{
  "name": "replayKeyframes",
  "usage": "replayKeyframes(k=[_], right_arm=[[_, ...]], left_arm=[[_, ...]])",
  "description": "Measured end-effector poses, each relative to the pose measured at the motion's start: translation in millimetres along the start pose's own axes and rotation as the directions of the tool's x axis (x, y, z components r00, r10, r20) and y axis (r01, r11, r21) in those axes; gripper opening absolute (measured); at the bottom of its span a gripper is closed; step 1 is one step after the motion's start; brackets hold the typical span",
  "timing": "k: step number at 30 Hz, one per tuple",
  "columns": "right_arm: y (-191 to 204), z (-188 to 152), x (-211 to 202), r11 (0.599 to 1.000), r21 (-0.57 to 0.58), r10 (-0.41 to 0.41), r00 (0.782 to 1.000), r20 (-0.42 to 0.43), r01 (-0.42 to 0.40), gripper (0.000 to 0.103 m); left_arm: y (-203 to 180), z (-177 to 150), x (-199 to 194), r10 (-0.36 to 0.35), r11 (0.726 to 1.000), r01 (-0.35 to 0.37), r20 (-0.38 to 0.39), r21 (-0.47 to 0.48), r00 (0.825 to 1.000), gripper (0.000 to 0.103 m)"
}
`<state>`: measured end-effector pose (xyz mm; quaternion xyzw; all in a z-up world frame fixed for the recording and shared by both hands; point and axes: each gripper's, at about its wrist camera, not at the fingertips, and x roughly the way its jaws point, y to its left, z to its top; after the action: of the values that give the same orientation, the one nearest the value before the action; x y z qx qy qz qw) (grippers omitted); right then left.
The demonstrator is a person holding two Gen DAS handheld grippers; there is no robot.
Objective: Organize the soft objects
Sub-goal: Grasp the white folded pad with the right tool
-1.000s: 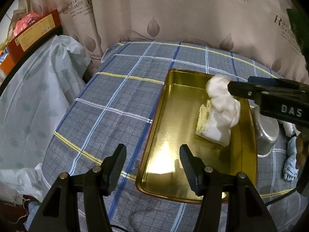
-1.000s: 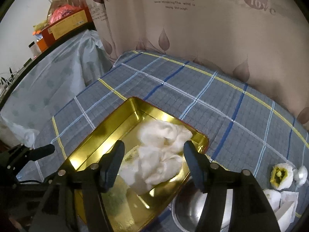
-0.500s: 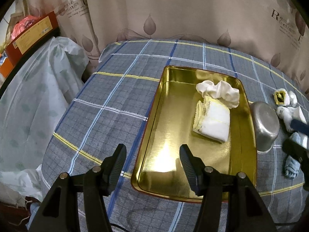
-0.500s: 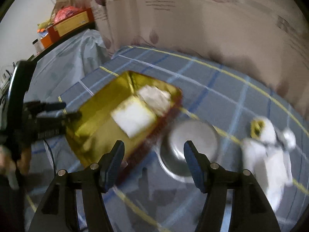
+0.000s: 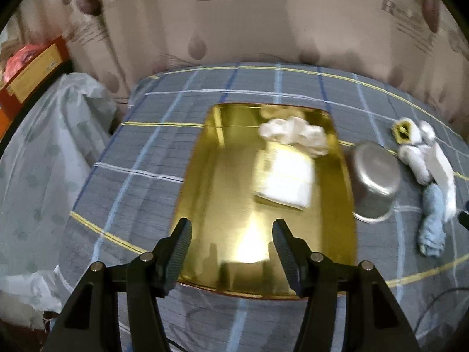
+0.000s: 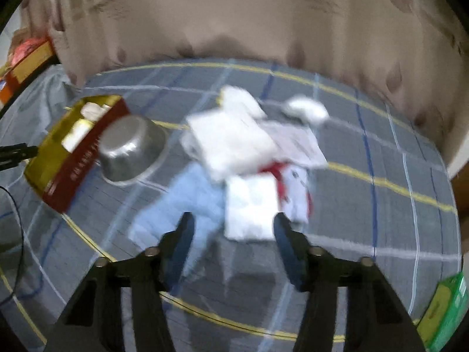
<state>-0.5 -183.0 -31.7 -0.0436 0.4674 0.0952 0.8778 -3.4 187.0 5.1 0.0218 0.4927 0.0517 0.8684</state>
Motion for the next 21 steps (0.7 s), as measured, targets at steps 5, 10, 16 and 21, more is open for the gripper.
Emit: replayKeyframes(k=[5, 10, 16, 21], right_arm=[[-7, -8, 13, 0.999, 0.027, 0.02, 1.0, -0.009, -0.02, 0.045], [-7, -3, 26, 0.999, 0.026, 0.025, 1.0, 0.004, -0.025, 0.045], [-15, -1, 45, 0.999, 0.037, 0.014, 1.0, -0.008, -0.013, 0.044], [-24, -7, 50, 0.997, 0.064, 0.043, 0.999, -0.017, -0.042, 0.024]], left_arm=[[-37, -2, -5, -0.043, 0.997, 0.044, -0.016, 0.07, 0.999, 0.059], [-79, -2, -11, -0.129, 0.981, 0.133, -0.037, 0.141, 0.991, 0.059], [-127, 2, -12, -0.19, 0.956, 0.201, -0.073, 0.215, 0.979, 0.059], [-164, 3, -8, -0.226, 0.936, 0.243, -0.093, 0.256, 0.97, 0.059]])
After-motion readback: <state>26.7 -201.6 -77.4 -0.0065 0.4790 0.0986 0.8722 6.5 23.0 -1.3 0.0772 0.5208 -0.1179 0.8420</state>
